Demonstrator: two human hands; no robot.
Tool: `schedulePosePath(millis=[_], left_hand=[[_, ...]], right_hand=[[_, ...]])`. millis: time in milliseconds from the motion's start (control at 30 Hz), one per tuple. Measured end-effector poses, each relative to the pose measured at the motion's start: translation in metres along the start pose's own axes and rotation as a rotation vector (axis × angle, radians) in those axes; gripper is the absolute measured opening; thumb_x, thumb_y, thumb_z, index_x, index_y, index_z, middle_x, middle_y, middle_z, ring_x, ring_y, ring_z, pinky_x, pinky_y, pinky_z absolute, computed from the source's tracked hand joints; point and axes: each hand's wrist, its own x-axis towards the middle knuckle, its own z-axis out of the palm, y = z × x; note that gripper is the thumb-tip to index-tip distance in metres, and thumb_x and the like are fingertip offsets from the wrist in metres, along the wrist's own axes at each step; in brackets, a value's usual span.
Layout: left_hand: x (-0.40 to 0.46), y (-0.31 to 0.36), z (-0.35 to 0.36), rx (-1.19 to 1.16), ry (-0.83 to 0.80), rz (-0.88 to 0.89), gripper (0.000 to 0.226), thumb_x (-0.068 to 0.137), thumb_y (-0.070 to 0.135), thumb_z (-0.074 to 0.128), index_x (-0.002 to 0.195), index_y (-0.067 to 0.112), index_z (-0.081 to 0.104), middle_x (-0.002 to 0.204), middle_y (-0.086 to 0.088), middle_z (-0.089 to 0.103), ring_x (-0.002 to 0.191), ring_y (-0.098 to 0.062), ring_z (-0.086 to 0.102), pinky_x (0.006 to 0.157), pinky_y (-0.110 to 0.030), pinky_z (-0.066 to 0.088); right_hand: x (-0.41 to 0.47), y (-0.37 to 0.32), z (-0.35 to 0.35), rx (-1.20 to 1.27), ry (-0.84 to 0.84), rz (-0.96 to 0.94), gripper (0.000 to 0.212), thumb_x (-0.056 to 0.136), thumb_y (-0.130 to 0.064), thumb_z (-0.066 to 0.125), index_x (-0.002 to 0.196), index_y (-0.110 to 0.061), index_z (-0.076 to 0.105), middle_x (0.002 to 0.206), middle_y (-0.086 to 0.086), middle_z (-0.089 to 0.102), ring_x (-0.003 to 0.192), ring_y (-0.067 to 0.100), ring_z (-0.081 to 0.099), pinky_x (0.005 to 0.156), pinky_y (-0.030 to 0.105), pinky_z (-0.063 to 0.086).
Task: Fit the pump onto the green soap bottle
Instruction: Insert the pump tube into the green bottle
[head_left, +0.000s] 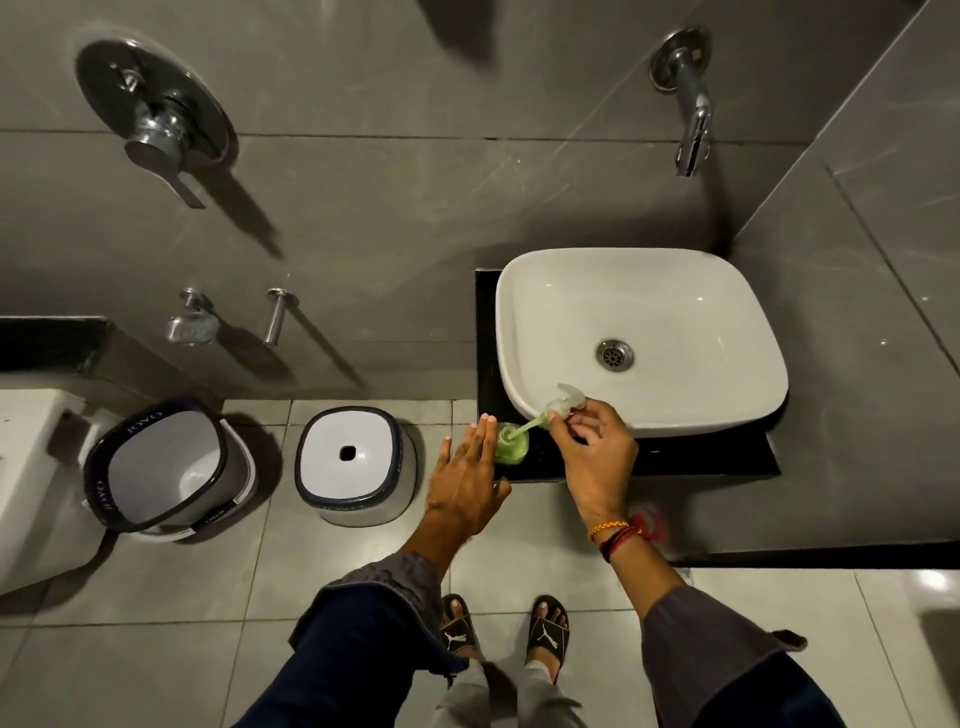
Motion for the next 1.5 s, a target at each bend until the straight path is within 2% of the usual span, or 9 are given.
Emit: schedulePosePath(millis=[233, 367, 533, 800, 933, 1100, 1267, 1400, 1500], left_hand=[[-0.002, 0.002, -0.004, -0.012, -0.001, -0.003, 0.084, 0.103, 0.044, 0.043, 0.159, 0.012, -0.010, 0.169, -0.006, -0.004, 0.156, -0.022, -0.002, 0.126, -0.050, 0.005], [-0.002, 0.002, -0.002, -0.018, 0.003, -0.004, 0.083, 0.103, 0.045, 0.042, 0.159, 0.012, -0.009, 0.169, -0.007, -0.004, 0.156, -0.023, -0.002, 0.127, -0.050, 0.005], [0.001, 0.001, 0.003, 0.008, 0.003, -0.009, 0.082, 0.103, 0.051, 0.040, 0.160, 0.012, -0.005, 0.169, -0.008, -0.003, 0.156, -0.022, -0.001, 0.127, -0.049, 0.003], [0.003, 0.000, 0.007, 0.015, 0.018, -0.012, 0.084, 0.102, 0.048, 0.044, 0.160, 0.012, -0.005, 0.169, -0.008, -0.004, 0.156, -0.023, -0.001, 0.125, -0.049, 0.003], [0.005, 0.002, 0.008, 0.004, 0.013, -0.025, 0.085, 0.102, 0.048, 0.047, 0.160, 0.012, -0.004, 0.169, -0.008, -0.003, 0.156, -0.024, 0.000, 0.125, -0.050, 0.003], [0.005, -0.001, 0.008, 0.007, 0.003, -0.021, 0.082, 0.102, 0.048, 0.047, 0.161, 0.013, 0.001, 0.169, -0.008, -0.003, 0.156, -0.024, -0.001, 0.125, -0.050, 0.002], [0.006, 0.002, 0.006, 0.026, -0.002, -0.018, 0.084, 0.103, 0.050, 0.045, 0.160, 0.012, -0.002, 0.169, -0.009, -0.004, 0.156, -0.025, -0.001, 0.126, -0.051, 0.004], [0.005, 0.002, 0.006, 0.033, 0.007, -0.018, 0.082, 0.102, 0.050, 0.045, 0.161, 0.014, 0.001, 0.169, -0.008, -0.001, 0.156, -0.024, 0.001, 0.125, -0.050, 0.005], [0.004, 0.001, 0.006, 0.058, 0.007, -0.007, 0.080, 0.103, 0.052, 0.042, 0.161, 0.015, 0.001, 0.169, -0.008, -0.001, 0.156, -0.024, 0.002, 0.125, -0.051, 0.006]], right_hand=[[0.000, 0.010, 0.018, -0.259, -0.176, -0.187, 0.029, 0.078, -0.012, 0.084, 0.103, -0.012, 0.068, 0.099, 0.004, 0.069, 0.079, 0.002, 0.069, 0.069, 0.012, 0.058], [-0.002, 0.020, 0.030, -0.454, -0.287, -0.192, 0.027, 0.079, -0.012, 0.082, 0.103, -0.008, 0.069, 0.101, 0.006, 0.068, 0.084, 0.017, 0.067, 0.076, 0.032, 0.062], [-0.002, 0.027, 0.041, -0.584, -0.370, -0.208, 0.027, 0.083, -0.016, 0.078, 0.106, -0.008, 0.067, 0.104, 0.008, 0.067, 0.091, 0.023, 0.066, 0.084, 0.038, 0.060], [0.005, 0.022, 0.041, -0.662, -0.417, -0.207, 0.043, 0.079, -0.031, 0.077, 0.116, -0.012, 0.065, 0.110, 0.008, 0.068, 0.096, 0.025, 0.066, 0.080, 0.040, 0.061], [0.007, 0.023, 0.046, -0.729, -0.416, -0.192, 0.033, 0.085, -0.032, 0.075, 0.104, -0.006, 0.069, 0.101, 0.010, 0.069, 0.091, 0.024, 0.066, 0.072, 0.027, 0.053], [0.005, 0.017, 0.050, -0.843, -0.340, -0.178, 0.055, 0.081, -0.061, 0.067, 0.091, -0.007, 0.071, 0.088, 0.008, 0.069, 0.079, 0.024, 0.066, 0.064, 0.033, 0.058], [0.005, 0.022, 0.051, -0.753, -0.376, -0.136, 0.036, 0.083, -0.035, 0.074, 0.098, -0.003, 0.071, 0.095, 0.013, 0.071, 0.086, 0.027, 0.070, 0.070, 0.030, 0.057], [0.003, 0.021, 0.055, -0.872, -0.327, -0.148, 0.053, 0.084, -0.059, 0.066, 0.092, -0.007, 0.073, 0.086, 0.010, 0.072, 0.078, 0.025, 0.071, 0.061, 0.029, 0.057], [-0.002, 0.022, 0.054, -0.830, -0.321, -0.220, 0.049, 0.082, -0.051, 0.069, 0.103, -0.006, 0.068, 0.097, 0.010, 0.068, 0.085, 0.025, 0.068, 0.067, 0.032, 0.059]])
